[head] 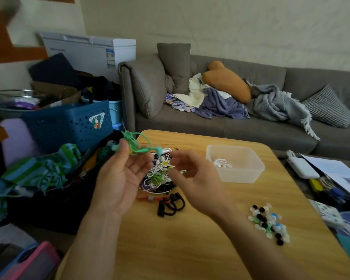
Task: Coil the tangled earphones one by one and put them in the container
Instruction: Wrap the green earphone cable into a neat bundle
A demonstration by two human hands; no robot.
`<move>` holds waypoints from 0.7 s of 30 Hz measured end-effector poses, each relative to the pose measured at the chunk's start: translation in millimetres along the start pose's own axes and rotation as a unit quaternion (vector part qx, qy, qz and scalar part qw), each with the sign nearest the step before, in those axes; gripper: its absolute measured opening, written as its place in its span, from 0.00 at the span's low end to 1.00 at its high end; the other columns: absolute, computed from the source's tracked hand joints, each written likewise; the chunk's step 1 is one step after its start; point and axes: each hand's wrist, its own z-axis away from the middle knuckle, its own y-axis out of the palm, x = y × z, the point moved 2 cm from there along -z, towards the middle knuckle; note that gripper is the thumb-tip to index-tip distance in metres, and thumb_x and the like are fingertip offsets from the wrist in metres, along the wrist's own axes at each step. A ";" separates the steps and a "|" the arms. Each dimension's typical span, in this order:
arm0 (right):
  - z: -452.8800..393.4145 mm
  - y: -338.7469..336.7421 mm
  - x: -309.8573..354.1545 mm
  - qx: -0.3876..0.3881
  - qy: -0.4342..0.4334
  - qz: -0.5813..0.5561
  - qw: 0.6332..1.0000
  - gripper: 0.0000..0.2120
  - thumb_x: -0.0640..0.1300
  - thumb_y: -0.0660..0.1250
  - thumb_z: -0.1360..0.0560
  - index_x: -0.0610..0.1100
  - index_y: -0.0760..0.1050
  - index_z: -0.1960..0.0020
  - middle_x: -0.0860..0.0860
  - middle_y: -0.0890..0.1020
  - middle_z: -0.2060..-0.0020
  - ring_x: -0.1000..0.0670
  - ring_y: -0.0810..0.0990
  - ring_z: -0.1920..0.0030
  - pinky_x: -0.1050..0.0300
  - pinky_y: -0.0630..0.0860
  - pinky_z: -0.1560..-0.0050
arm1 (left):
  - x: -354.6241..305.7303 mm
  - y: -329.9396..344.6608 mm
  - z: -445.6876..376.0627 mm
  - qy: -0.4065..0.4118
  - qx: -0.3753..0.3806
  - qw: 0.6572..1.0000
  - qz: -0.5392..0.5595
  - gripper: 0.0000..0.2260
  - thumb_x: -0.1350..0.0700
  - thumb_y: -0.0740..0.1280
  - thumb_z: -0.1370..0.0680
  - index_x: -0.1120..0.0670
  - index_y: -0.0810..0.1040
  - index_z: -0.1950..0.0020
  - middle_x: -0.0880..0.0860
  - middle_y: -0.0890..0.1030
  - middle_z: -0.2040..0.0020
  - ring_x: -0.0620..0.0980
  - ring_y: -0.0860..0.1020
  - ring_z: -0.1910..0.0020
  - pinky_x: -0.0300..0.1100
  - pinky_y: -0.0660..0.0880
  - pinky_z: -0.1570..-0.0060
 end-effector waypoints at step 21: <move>80.2 -64.7 -82.8 -0.032 0.195 -0.101 0.975 0.04 0.41 0.74 0.26 0.47 0.82 0.52 0.48 0.85 0.62 0.52 0.83 0.64 0.61 0.79 0.62 | 103.1 52.5 73.3 -0.287 0.123 0.917 -0.247 0.15 0.66 0.57 0.19 0.61 0.84 0.51 0.63 0.84 0.51 0.61 0.82 0.54 0.50 0.79 0.54</move>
